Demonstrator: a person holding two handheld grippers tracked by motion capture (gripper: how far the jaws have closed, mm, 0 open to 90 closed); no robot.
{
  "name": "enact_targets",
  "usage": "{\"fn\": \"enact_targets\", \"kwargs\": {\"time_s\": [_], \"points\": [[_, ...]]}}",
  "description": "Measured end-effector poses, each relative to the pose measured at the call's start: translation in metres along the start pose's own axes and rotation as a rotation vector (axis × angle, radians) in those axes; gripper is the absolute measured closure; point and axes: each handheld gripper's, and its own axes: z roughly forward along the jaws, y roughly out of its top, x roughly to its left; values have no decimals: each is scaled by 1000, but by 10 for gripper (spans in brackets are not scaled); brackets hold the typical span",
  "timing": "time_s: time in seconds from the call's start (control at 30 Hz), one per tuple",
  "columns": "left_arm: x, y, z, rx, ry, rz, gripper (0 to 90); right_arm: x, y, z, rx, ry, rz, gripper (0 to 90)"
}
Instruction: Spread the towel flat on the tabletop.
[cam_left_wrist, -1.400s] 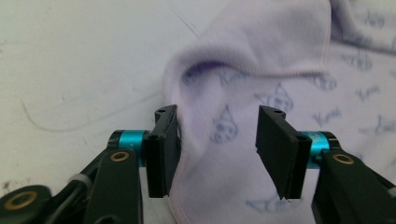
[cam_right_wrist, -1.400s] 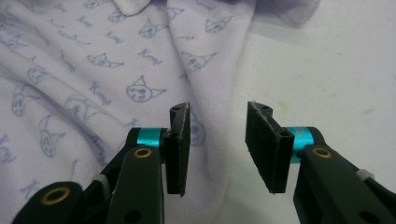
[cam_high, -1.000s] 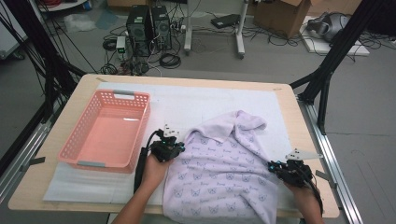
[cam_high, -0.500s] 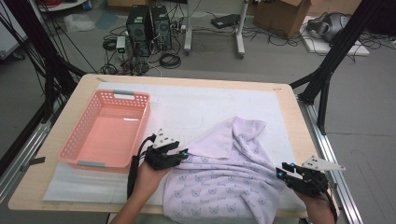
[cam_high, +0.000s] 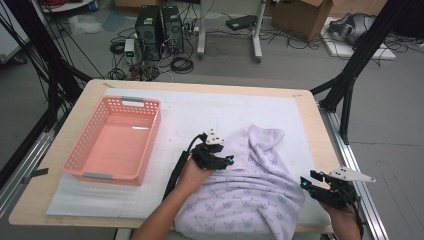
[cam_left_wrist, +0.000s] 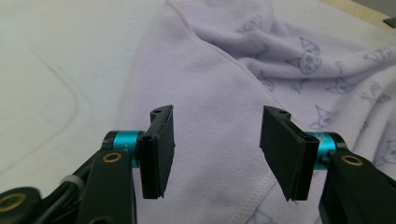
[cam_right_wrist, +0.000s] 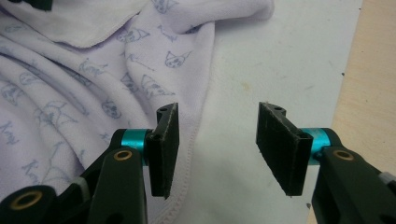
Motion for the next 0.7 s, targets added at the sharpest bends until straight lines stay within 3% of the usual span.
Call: {"fn": "enact_targets", "kwargs": {"time_s": [0.17,0.27,0.37,0.43,0.47,0.53,0.6,0.7], "points": [[-13,-2,18,66,-42,53,434,0,-1,0,-1,5,8,481],[-23,-3,25,94,-3,119,426,0,-2,1,5,7,4,482],[-25,-3,24,89,12,118,487,1,-2,2,13,8,8,483],[-21,-1,22,89,-3,91,732,0,-2,3,11,13,6,493],[-18,0,20,91,-8,70,807,0,-2,3,12,15,7,494],[-7,2,12,52,-7,-5,832,0,-2,4,7,16,12,494],[5,5,0,-4,22,-34,844,0,-2,5,6,15,17,494],[23,6,-17,-54,110,-72,859,1,-2,7,13,17,12,495]]}}
